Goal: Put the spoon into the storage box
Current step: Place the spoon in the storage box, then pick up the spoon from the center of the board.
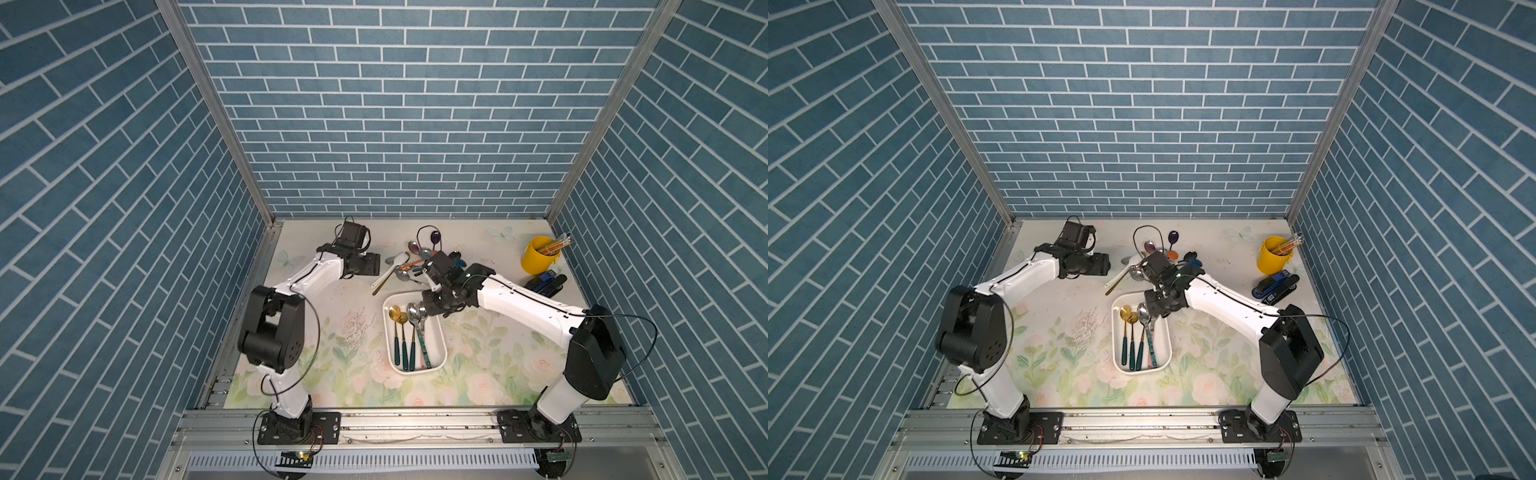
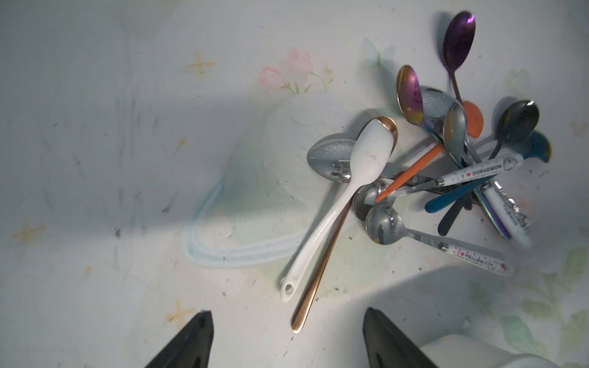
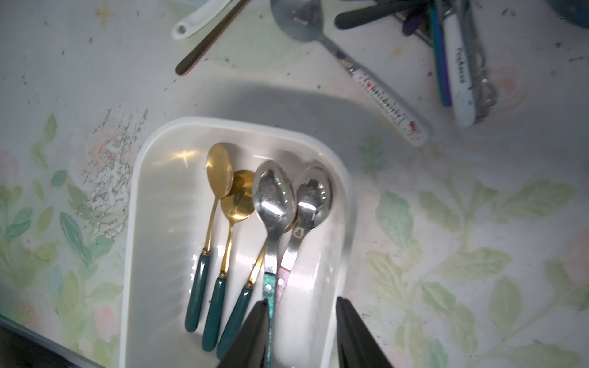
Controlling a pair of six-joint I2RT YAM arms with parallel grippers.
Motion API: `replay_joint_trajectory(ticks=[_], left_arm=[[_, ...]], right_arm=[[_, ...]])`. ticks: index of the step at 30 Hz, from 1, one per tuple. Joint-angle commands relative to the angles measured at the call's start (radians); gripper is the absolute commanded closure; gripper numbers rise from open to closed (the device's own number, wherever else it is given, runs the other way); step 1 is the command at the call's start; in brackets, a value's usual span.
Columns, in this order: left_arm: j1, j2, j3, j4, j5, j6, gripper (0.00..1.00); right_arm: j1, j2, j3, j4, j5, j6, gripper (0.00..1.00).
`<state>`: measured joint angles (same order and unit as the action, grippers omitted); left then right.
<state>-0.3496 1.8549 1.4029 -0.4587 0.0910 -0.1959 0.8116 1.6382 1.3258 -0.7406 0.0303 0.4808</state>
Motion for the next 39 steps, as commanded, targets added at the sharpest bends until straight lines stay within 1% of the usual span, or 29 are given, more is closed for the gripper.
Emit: replay_joint_trajectory(ticks=[1,5,8,14,18,25,31,34,39], left_arm=[[-0.043,0.100,0.096,-0.113,-0.051,0.123,0.22],[-0.055,0.190,0.182,-0.140,-0.066,0.150,0.25],[-0.058,0.233,0.226,-0.157,-0.071,0.165,0.28],[-0.060,0.279,0.246,-0.161,-0.090,0.167,0.30],[-0.061,0.306,0.271,-0.138,-0.069,0.158,0.31],[-0.060,0.379,0.363,-0.159,-0.051,0.148,0.31],[-0.060,0.415,0.374,-0.169,-0.059,0.146,0.32],[-0.059,0.409,0.357,-0.154,-0.085,0.135,0.35],[-0.051,0.390,0.333,-0.118,-0.091,0.113,0.38]], right_arm=[[-0.044,-0.061,-0.027,-0.039,0.019,-0.077,0.62],[-0.083,-0.083,-0.067,-0.035,0.014,-0.096,0.62],[-0.097,-0.084,-0.082,-0.032,0.005,-0.106,0.62],[-0.108,-0.077,-0.096,-0.019,0.002,-0.120,0.62],[-0.109,-0.068,-0.100,-0.008,-0.008,-0.122,0.62],[-0.109,-0.063,-0.112,-0.001,-0.011,-0.117,0.62],[-0.110,-0.057,-0.117,0.005,-0.020,-0.114,0.62],[-0.111,-0.056,-0.117,0.009,-0.022,-0.114,0.62],[-0.111,-0.050,-0.117,0.014,-0.027,-0.114,0.62]])
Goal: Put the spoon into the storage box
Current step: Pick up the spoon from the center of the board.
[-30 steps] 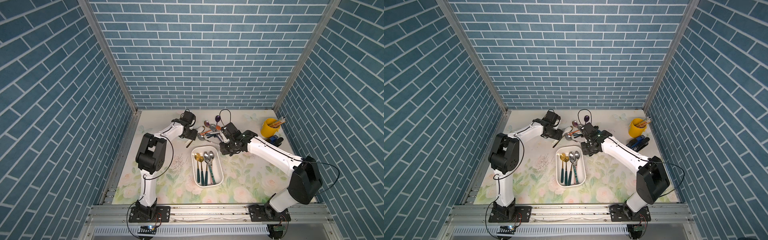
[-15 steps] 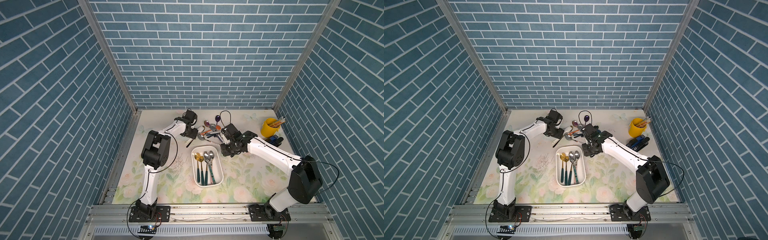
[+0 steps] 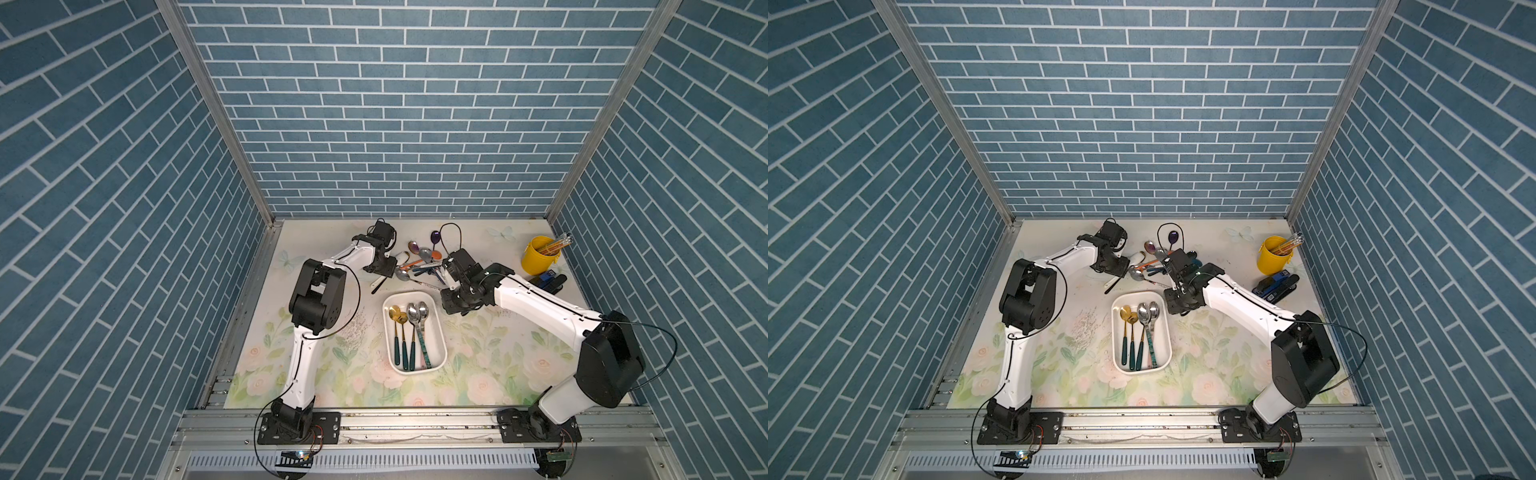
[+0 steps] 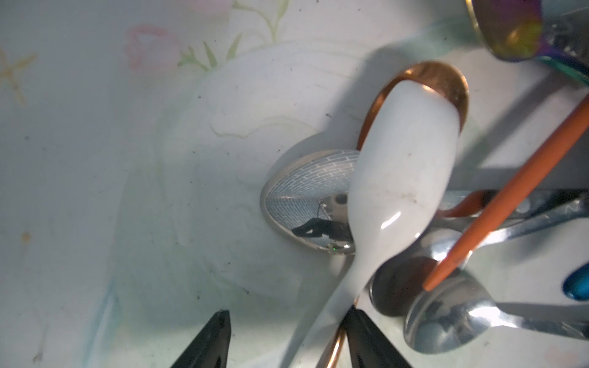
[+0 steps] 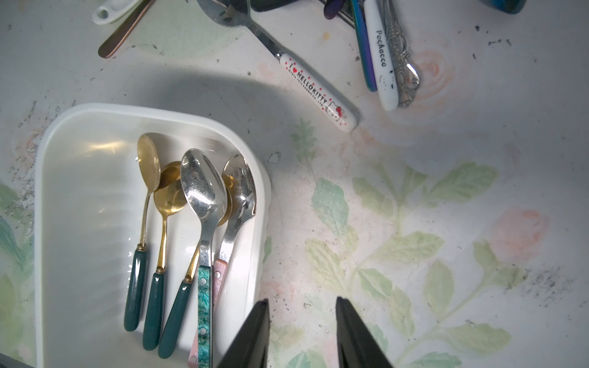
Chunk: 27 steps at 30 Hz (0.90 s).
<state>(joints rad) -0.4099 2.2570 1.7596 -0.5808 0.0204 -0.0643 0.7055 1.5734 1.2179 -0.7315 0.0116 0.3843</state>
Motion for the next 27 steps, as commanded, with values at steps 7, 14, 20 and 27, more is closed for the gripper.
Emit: replay_joint_trajectory(ticks=[7,14,20,27], left_arm=[[0.024,-0.037,-0.041,0.039,0.017,-0.024,0.39],[0.026,-0.030,-0.036,0.044,0.011,-0.031,0.39],[0.026,-0.050,-0.034,0.058,0.017,-0.029,0.38],[0.040,-0.023,-0.009,0.047,0.000,-0.031,0.38]], right_arm=[[-0.004,0.024,-0.006,0.009,-0.015,-0.019,0.62],[-0.004,0.032,-0.001,0.011,-0.020,-0.021,0.62],[-0.006,0.043,0.006,0.012,-0.025,-0.024,0.62],[-0.004,0.053,0.011,0.015,-0.030,-0.027,0.62]])
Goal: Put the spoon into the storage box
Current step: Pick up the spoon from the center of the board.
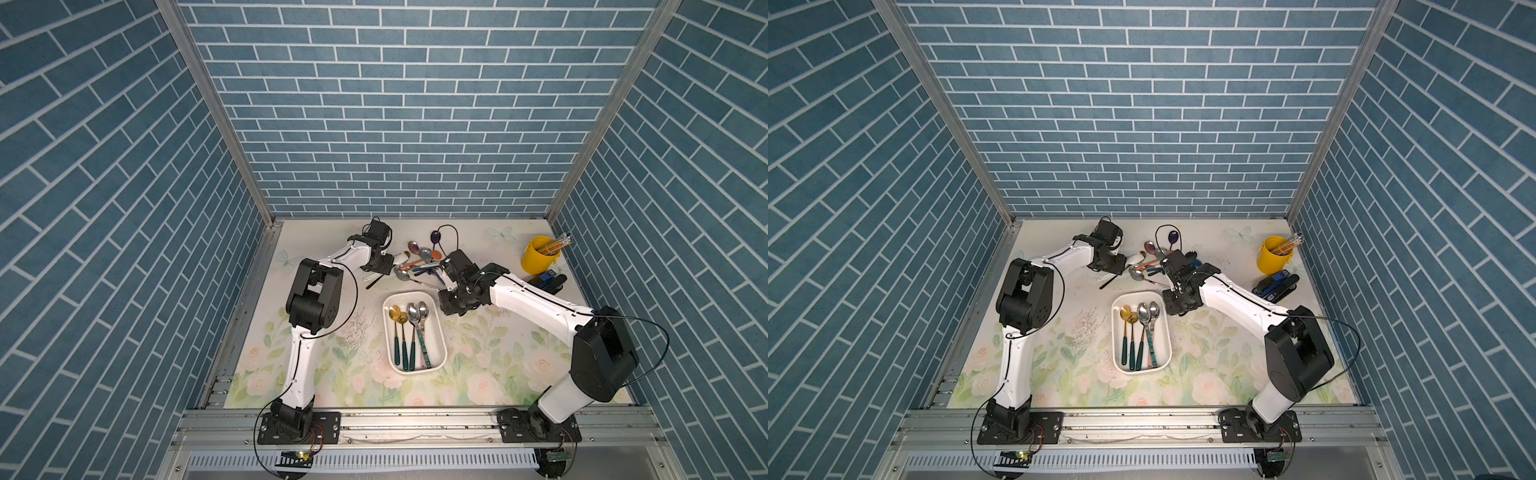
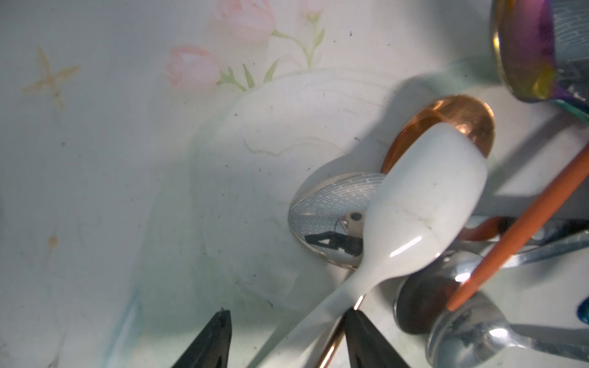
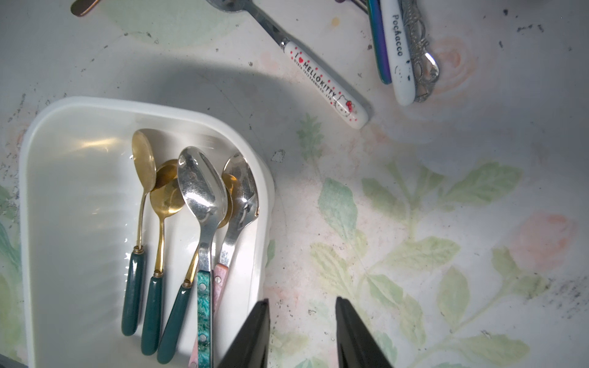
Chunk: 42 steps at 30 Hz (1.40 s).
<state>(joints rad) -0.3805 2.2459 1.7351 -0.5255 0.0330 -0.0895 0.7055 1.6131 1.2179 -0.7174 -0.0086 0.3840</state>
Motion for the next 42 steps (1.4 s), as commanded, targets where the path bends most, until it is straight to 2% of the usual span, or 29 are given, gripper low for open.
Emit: replay_joint_trajectory(ticks=[1,5,17,23,31,42], left_arm=[[0.011,-0.013,0.014,-0.005,-0.016,-0.007,0.38],[0.016,-0.005,0.021,0.001,-0.032,-0.017,0.38],[0.020,0.040,0.007,-0.017,0.032,0.038,0.38],[0.021,0.065,0.005,-0.048,0.008,0.055,0.39],[0.019,0.050,-0.048,-0.058,0.007,0.038,0.58],[0.016,-0.011,-0.168,-0.045,0.017,0.034,0.74]], right_arm=[[-0.003,0.014,0.011,0.000,-0.009,-0.027,0.62],[-0.004,0.020,0.009,0.002,-0.009,-0.027,0.62],[-0.003,0.042,0.012,0.009,-0.028,-0.032,0.62],[-0.004,0.051,0.020,0.008,-0.033,-0.033,0.62],[-0.005,0.058,0.025,0.008,-0.040,-0.030,0.62],[-0.003,0.043,0.012,0.019,-0.035,-0.022,0.62]])
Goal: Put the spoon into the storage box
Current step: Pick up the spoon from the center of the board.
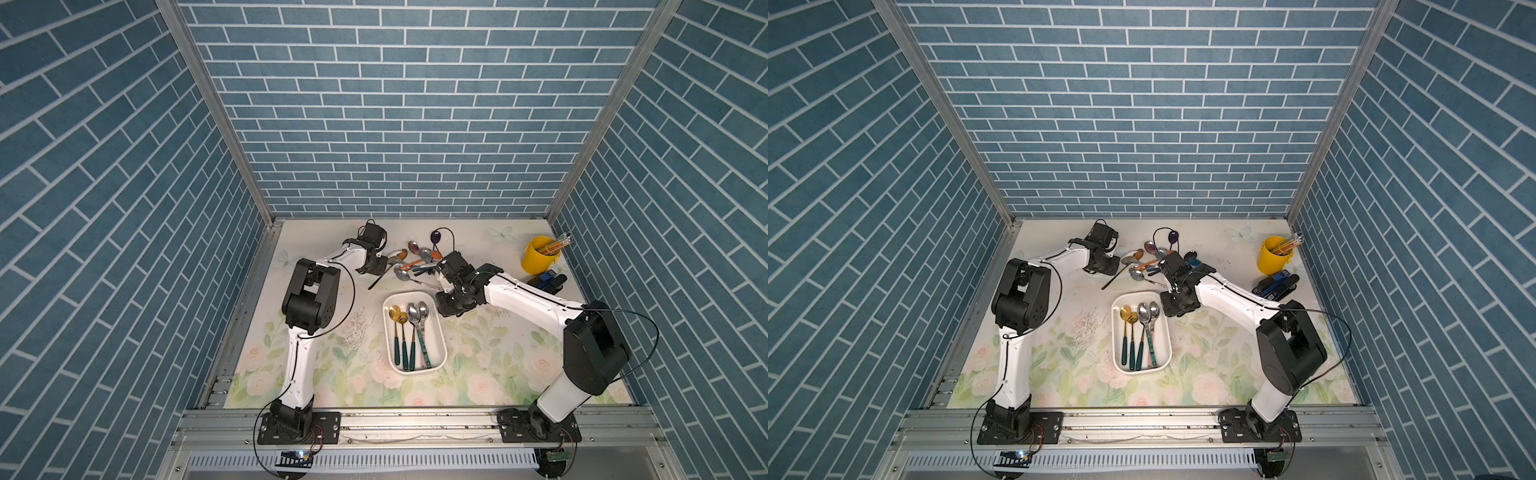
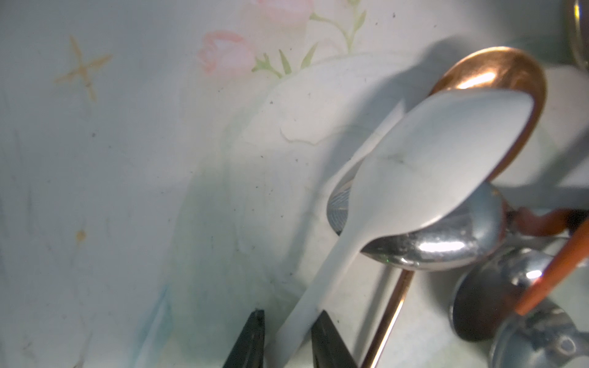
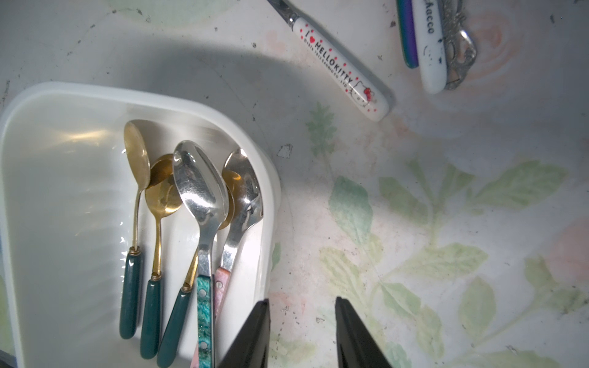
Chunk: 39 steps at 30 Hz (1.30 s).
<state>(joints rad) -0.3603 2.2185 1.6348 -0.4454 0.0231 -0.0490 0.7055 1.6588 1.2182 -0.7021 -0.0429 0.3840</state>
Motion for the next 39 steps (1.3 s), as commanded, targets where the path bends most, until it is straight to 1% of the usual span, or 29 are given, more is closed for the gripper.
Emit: replay_joint_trajectory(ticks=[1,6,8,9,21,27,30,34,39], left_arm=[[-0.004,0.012,-0.074,-0.123,0.032,-0.009,0.75],[-0.005,0.008,-0.065,-0.124,0.067,-0.034,0.80],[-0.005,0.007,-0.056,-0.126,0.082,-0.041,0.84],[-0.004,0.009,-0.051,-0.128,0.086,-0.044,0.85],[-0.002,-0.027,-0.052,-0.125,0.104,-0.070,0.97],[0.013,-0.101,-0.082,-0.106,0.146,-0.086,1.00],[0.027,-0.144,-0.113,-0.089,0.186,-0.107,1.00],[0.027,-0.199,-0.157,-0.076,0.197,-0.124,1.00],[0.029,-0.313,-0.211,-0.072,0.256,-0.175,1.00]], right_arm=[[-0.003,-0.004,0.010,0.005,0.001,-0.021,0.62],[-0.003,-0.015,-0.001,0.020,-0.003,-0.011,0.62],[-0.003,-0.017,-0.006,0.026,-0.004,-0.008,0.62],[-0.003,-0.021,-0.009,0.028,-0.006,-0.008,0.62],[-0.003,-0.052,-0.046,0.048,-0.002,-0.001,0.62],[-0.002,-0.071,-0.070,0.062,-0.004,0.001,0.62],[-0.003,-0.081,-0.084,0.067,-0.003,0.006,0.62],[-0.003,-0.098,-0.101,0.081,-0.004,0.019,0.62],[-0.003,-0.117,-0.126,0.082,-0.001,0.028,0.62]])
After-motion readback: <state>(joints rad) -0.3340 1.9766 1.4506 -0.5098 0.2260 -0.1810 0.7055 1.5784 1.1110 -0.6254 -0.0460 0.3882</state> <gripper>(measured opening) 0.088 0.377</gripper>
